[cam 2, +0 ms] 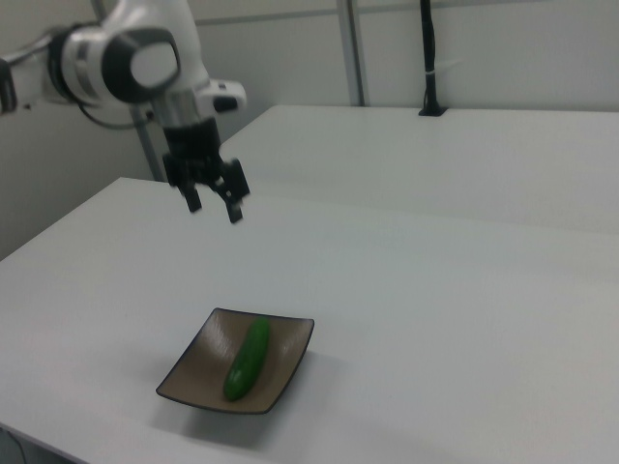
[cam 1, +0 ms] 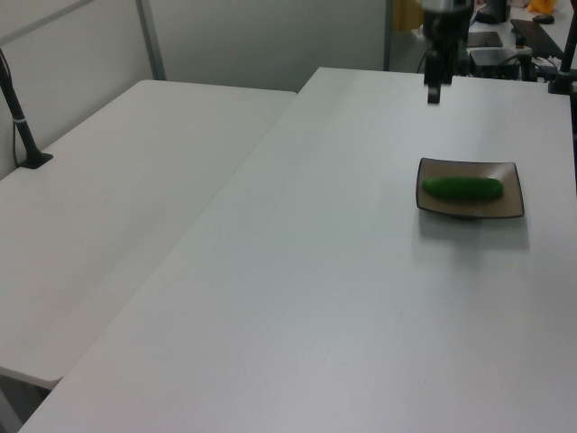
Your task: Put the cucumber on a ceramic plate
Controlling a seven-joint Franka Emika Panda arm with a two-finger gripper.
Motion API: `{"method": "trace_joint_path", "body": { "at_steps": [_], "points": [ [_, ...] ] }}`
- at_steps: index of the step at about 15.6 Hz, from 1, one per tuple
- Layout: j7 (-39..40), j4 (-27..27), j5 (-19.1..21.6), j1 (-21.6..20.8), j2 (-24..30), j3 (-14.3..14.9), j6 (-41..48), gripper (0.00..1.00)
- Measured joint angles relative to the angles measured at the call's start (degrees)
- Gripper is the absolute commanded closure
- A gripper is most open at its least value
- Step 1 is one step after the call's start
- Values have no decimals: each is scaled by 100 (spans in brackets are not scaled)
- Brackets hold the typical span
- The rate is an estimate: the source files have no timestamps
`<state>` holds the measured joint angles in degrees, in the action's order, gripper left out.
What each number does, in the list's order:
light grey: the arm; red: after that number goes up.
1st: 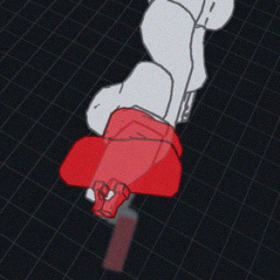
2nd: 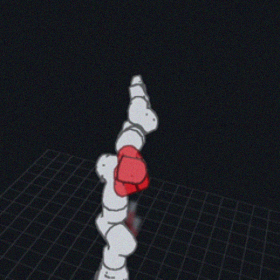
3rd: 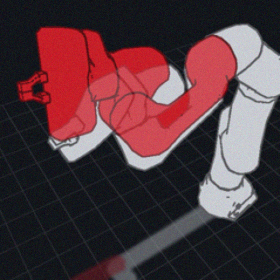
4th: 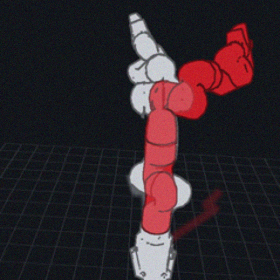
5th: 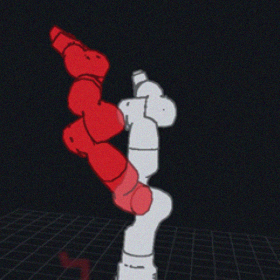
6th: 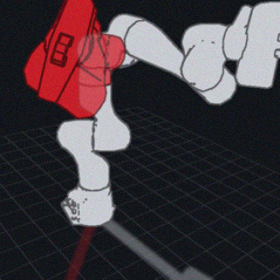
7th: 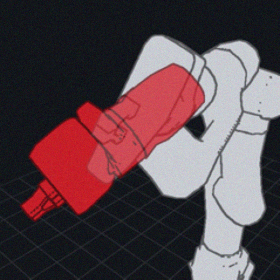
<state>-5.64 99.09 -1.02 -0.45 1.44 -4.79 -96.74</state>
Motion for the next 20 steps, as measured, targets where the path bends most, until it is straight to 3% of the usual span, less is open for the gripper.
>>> {"method": "trace_joint_path", "body": {
  "at_steps": [2,7,15,20],
  "points": [
    [-459,-449,1,0,11,-47,417,0],
    [-654,-1122,339,74,28,-27,1193,0],
    [709,-1138,413,188,72,121,776,0],
    [1006,-971,476,189,38,176,256,0]
  ]
}}
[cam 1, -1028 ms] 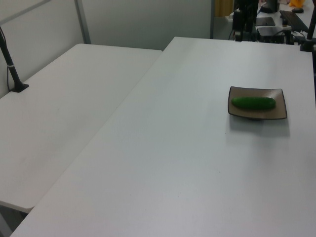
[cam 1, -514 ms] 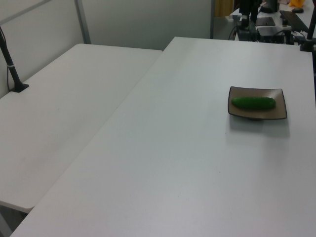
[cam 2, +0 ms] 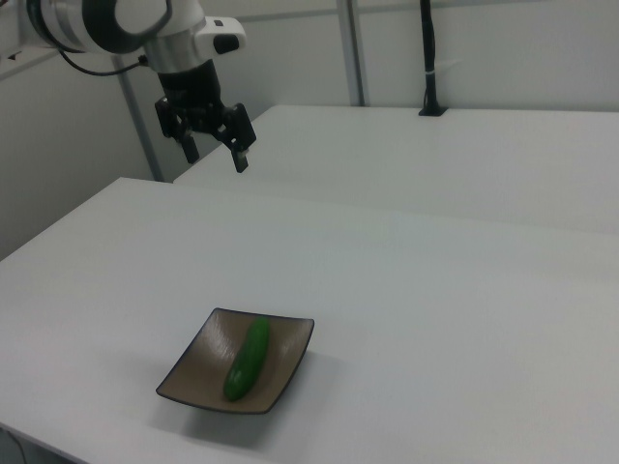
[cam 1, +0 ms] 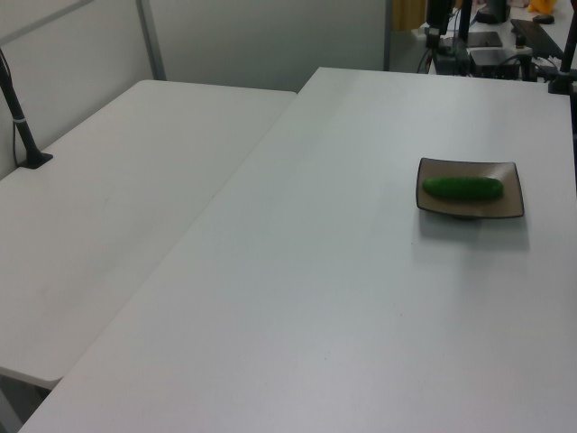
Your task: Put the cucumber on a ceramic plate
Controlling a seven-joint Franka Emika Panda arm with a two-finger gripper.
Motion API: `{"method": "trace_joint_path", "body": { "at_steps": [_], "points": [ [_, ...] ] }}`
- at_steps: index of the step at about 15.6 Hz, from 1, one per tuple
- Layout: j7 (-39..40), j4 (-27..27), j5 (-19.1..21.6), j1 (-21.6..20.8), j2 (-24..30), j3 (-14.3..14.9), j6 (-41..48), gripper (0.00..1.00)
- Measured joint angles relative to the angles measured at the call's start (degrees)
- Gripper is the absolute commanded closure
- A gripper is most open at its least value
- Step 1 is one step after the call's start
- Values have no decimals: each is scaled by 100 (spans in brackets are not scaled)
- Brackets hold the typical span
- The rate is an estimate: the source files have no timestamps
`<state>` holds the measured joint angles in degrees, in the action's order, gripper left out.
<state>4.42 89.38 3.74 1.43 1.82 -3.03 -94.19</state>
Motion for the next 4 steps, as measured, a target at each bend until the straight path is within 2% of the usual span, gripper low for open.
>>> {"method": "trace_joint_path", "body": {
  "at_steps": [4],
  "points": [
    [58,119,192,1,-2,61,-127,0]
  ]
}}
